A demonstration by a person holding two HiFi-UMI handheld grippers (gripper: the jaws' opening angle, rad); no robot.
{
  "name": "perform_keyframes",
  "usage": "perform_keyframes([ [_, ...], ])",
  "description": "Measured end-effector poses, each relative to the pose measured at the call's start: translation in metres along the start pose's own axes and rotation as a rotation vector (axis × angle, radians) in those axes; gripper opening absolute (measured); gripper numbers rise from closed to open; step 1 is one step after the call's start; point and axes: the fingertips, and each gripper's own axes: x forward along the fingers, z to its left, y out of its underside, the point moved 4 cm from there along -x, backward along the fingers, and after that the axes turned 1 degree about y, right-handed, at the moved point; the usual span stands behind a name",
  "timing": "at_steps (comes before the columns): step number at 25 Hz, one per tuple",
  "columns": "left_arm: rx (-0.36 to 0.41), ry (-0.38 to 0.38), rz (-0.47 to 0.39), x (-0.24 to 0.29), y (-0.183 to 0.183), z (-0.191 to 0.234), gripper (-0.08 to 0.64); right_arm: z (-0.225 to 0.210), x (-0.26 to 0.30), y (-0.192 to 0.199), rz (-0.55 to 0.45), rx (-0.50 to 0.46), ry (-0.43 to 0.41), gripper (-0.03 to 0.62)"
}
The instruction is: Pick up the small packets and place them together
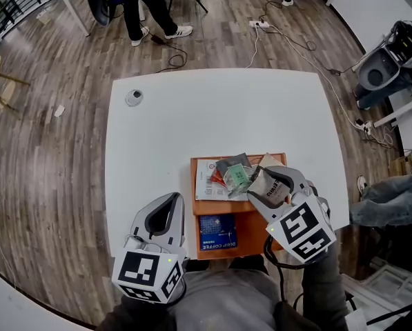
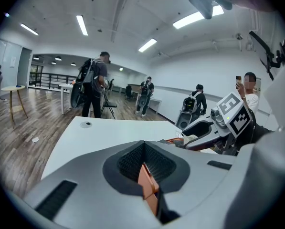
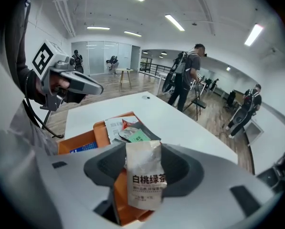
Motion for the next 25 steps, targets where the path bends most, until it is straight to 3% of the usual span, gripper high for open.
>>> perform_keyframes([
  [9, 0.011, 0.011, -0.016, -0.010, -0.001, -0.005, -0.003, -0.002, -0.015, -0.009, -0.050, -0.001, 0.074, 0.227],
  [15, 0.016, 0.014, -0.022, -0.016, 0.000, -0.008, -0.003, 0.002, -0.011, -0.007, -0.070, 0.032, 0.055, 0.227],
  [19, 0.014, 0.005, -0.023, -0.018, 0.000, -0.005, -0.003, 0.004, -0.010, -0.010, -0.079, 0.020, 0.033, 0.279],
  [25, 0.012, 0.012, -0.018, -0.013, 0.001, -0.008, -0.003, 0.003, -0.013, -0.010, -0.083, 0.012, 0.046, 0.281],
])
